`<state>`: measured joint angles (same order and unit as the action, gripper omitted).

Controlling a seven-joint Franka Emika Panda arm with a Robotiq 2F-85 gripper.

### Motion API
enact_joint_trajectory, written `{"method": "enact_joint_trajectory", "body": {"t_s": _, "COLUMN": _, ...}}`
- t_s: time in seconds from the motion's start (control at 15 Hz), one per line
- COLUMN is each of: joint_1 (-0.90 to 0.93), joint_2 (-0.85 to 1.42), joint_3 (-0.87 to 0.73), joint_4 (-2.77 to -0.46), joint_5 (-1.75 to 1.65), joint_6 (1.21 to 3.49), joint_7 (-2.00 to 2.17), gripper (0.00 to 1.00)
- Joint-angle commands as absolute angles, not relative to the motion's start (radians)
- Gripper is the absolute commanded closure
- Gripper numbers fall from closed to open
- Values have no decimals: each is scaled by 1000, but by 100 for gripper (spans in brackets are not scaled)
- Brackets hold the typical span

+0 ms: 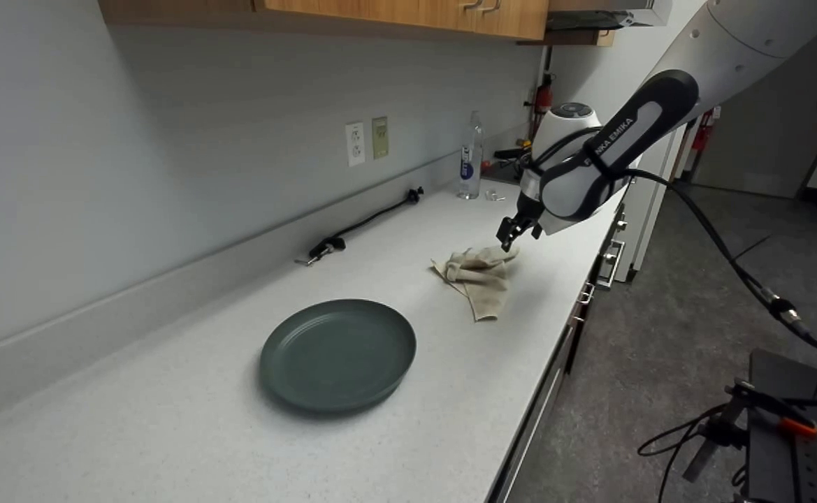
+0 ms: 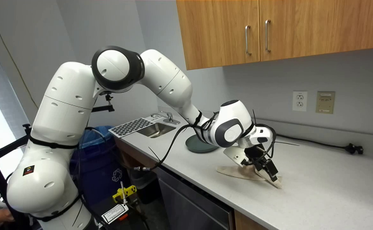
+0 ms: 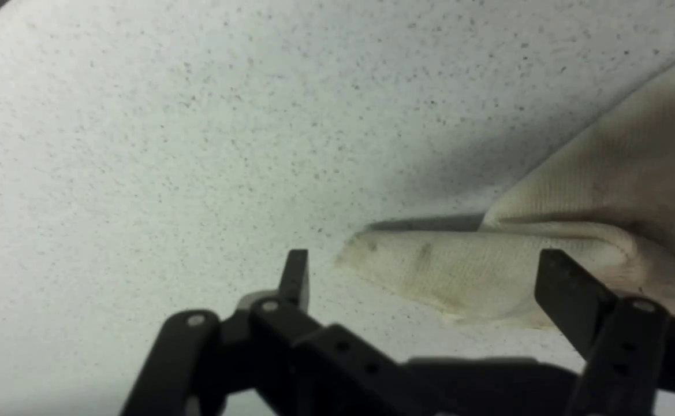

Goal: Fold the cloth on the table

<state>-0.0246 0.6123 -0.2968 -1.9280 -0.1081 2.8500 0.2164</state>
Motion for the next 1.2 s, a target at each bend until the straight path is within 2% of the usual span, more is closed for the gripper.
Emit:
{"method": "enact_joint_trajectory", "body": {"t_s": 0.0, "joint_1": -31, "joint_2": 641, "joint_3": -276, "joint_4": -1901, "joint_5": -44, "joint_6": 2843, "joint_7": 278, "gripper": 0}}
{"method": "enact_joint_trajectory", "body": {"t_s": 1.13, "joint_1": 9, "joint_2": 777, "joint_3": -332, "joint_4": -1760, "joint_5": -1, "joint_6": 2833, "joint_7": 445, "gripper": 0}}
